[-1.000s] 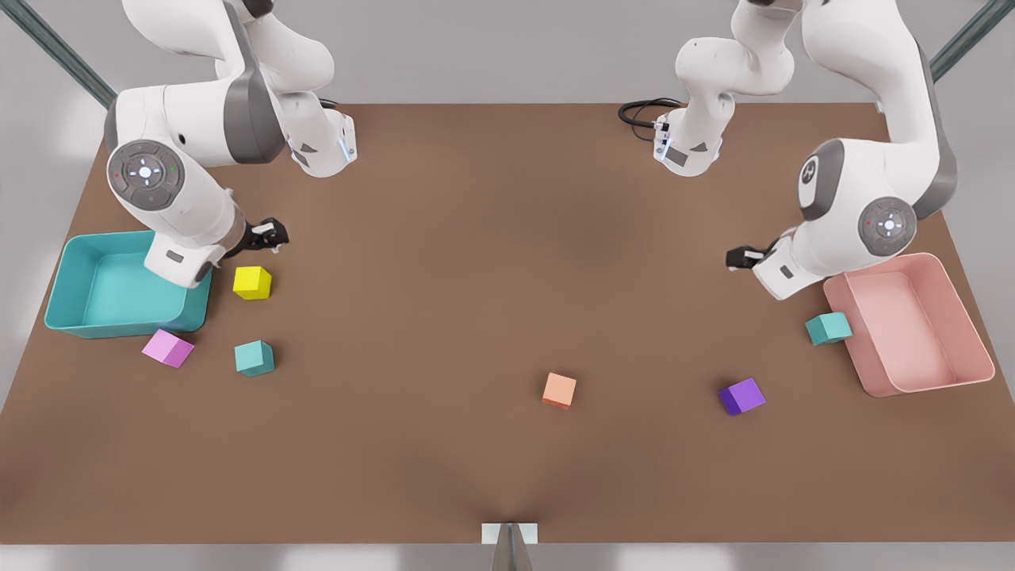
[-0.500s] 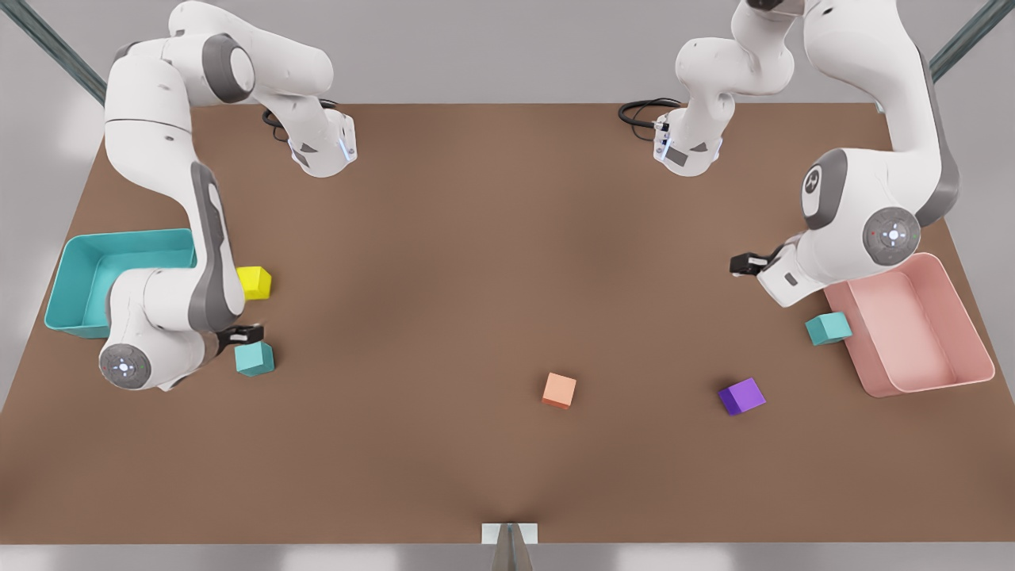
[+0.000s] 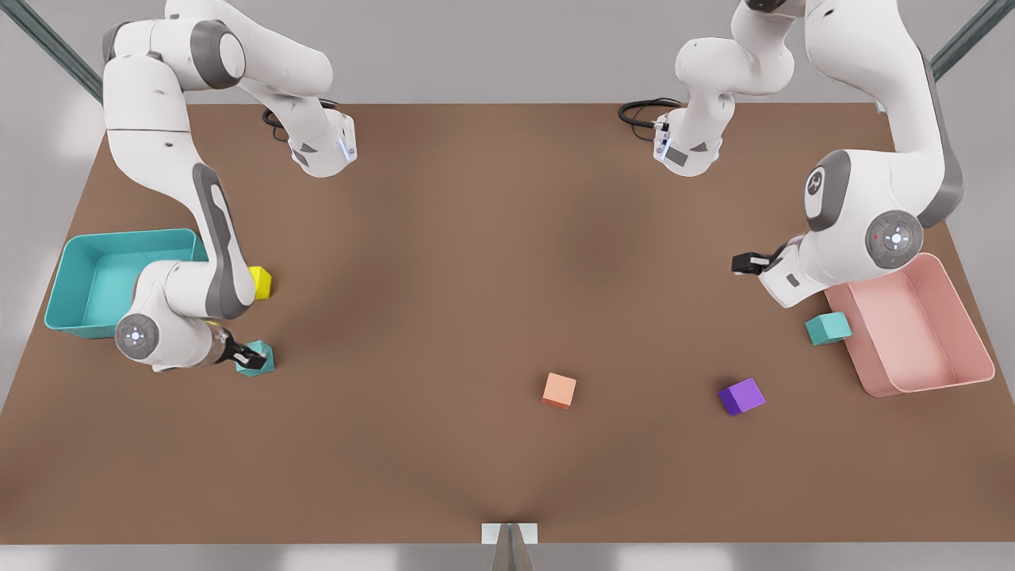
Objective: Stack the two blue cubes on top of each other
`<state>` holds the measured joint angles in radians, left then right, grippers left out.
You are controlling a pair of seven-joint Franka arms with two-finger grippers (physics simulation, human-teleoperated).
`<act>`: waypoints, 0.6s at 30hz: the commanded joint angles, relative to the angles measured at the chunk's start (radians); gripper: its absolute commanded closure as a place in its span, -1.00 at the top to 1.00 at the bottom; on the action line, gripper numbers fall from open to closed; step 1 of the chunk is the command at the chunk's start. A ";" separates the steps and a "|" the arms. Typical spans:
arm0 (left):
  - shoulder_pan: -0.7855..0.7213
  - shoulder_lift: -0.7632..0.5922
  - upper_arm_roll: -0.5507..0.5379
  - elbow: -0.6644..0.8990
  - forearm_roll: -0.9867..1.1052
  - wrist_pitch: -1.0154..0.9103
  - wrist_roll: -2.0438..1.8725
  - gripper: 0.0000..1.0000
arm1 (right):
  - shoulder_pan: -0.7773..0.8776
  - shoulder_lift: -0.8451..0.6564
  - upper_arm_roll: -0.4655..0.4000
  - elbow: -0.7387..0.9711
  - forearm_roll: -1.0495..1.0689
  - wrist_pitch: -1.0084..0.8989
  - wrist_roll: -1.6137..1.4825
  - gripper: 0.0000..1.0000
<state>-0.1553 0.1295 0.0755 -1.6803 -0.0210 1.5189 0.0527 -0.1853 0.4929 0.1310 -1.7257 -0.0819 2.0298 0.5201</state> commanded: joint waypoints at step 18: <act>0.056 -0.005 0.003 0.202 0.000 -0.232 0.024 1.00 | -0.002 0.026 -0.022 -0.061 -0.068 0.141 0.773 1.00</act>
<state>-0.0955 0.1235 0.0780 -1.4819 -0.0235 1.3554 0.0576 -0.1874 0.5207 0.1088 -1.7798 -0.1555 2.0912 0.9864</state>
